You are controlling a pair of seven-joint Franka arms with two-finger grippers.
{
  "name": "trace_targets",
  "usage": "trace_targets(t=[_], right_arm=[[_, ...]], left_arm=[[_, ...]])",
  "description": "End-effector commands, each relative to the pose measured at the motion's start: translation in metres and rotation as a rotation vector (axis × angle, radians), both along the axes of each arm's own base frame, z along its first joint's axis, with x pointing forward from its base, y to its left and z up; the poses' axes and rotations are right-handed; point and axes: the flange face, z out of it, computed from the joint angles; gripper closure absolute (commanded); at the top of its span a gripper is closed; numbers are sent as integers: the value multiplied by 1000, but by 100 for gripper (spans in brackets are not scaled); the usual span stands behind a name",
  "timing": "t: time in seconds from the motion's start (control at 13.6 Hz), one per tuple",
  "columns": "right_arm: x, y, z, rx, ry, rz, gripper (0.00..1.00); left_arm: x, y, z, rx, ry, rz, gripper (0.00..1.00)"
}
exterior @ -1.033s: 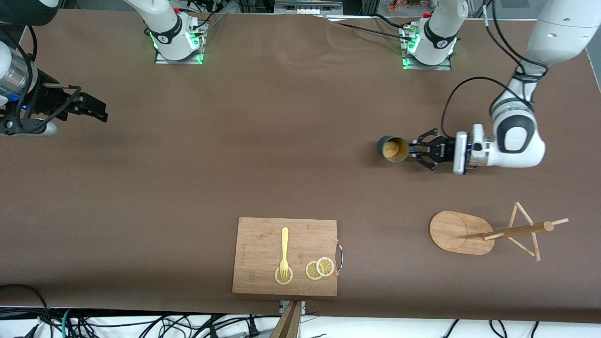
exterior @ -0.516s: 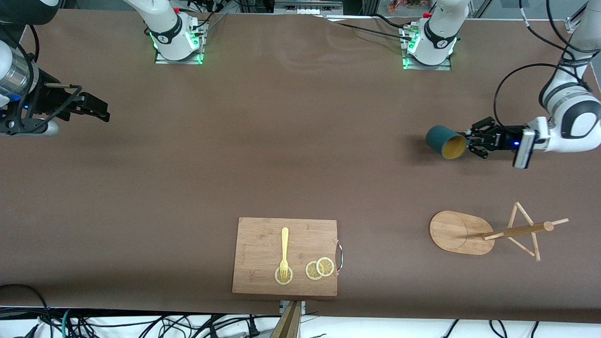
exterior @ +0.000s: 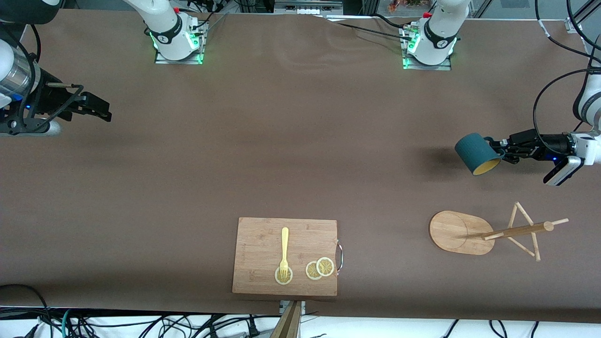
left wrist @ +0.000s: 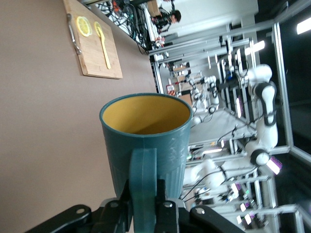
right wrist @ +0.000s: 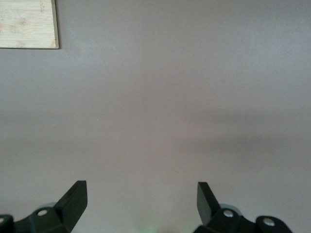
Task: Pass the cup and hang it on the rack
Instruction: 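Lift the mug and carry it toward the wooden rack, then hang the mug handle onto a rack peg with the left gripper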
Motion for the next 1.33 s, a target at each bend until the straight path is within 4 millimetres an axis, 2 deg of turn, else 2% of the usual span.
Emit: trace_targets(t=[0.0, 0.3, 0.52, 0.66, 0.96, 1.11, 1.18, 1.25], right_arm=[[1, 1, 5, 14, -7, 3, 0], [1, 0, 5, 16, -7, 3, 0], [1, 0, 5, 14, -7, 1, 0], [1, -1, 5, 14, -6, 1, 0], [1, -2, 3, 13, -1, -2, 0], [1, -1, 4, 15, -4, 0, 0], [1, -1, 4, 14, -4, 0, 0], [1, -1, 4, 15, -4, 0, 0]], left_arm=[[10, 21, -4, -48, 113, 47, 100], [28, 35, 22, -22, 254, 96, 100], [36, 32, 30, -50, 323, 122, 100], [43, 28, 25, -84, 345, 136, 100], [74, 43, 23, -120, 414, 174, 100], [91, 40, 25, -130, 387, 173, 100], [96, 44, 23, -128, 374, 178, 100], [101, 46, 10, -142, 374, 180, 100]])
